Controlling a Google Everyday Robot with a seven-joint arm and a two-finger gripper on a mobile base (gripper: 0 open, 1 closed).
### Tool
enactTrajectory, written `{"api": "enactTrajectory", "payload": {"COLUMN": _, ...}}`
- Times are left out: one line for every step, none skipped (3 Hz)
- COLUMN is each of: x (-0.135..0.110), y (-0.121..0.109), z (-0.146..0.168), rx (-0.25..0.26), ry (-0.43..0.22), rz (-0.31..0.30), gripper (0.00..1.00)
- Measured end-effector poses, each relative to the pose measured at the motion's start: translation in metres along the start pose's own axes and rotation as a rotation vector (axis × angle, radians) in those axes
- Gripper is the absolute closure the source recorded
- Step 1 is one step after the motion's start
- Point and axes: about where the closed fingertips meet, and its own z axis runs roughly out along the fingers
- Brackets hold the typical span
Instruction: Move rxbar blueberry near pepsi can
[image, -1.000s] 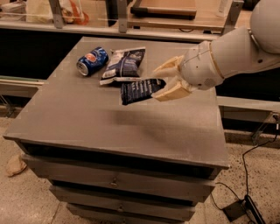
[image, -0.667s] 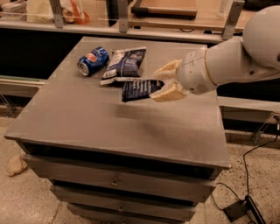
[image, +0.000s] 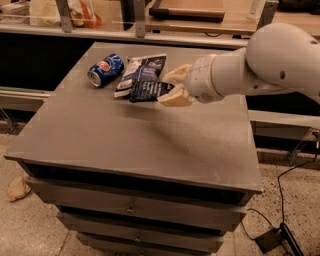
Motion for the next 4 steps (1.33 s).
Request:
{"api": "enactTrajectory", "payload": {"x": -0.005, "y": -0.005, "z": 0.024, "rx": -0.011, "ry": -0.016, "rz": -0.001, "gripper": 1.00}}
{"api": "enactTrajectory", "payload": {"x": -0.013, "y": -0.003, "z": 0.049, "rx": -0.063, "ry": -0.044, "rz": -0.017, "gripper": 1.00}}
{"api": "enactTrajectory", "payload": {"x": -0.020, "y": 0.001, "z": 0.068, "rx": -0.113, "ry": -0.075, "rz": -0.027, "gripper": 1.00}}
{"api": "enactTrajectory", "payload": {"x": -0.027, "y": 0.008, "z": 0.086, "rx": -0.172, "ry": -0.106, "rz": -0.043, "gripper": 1.00}}
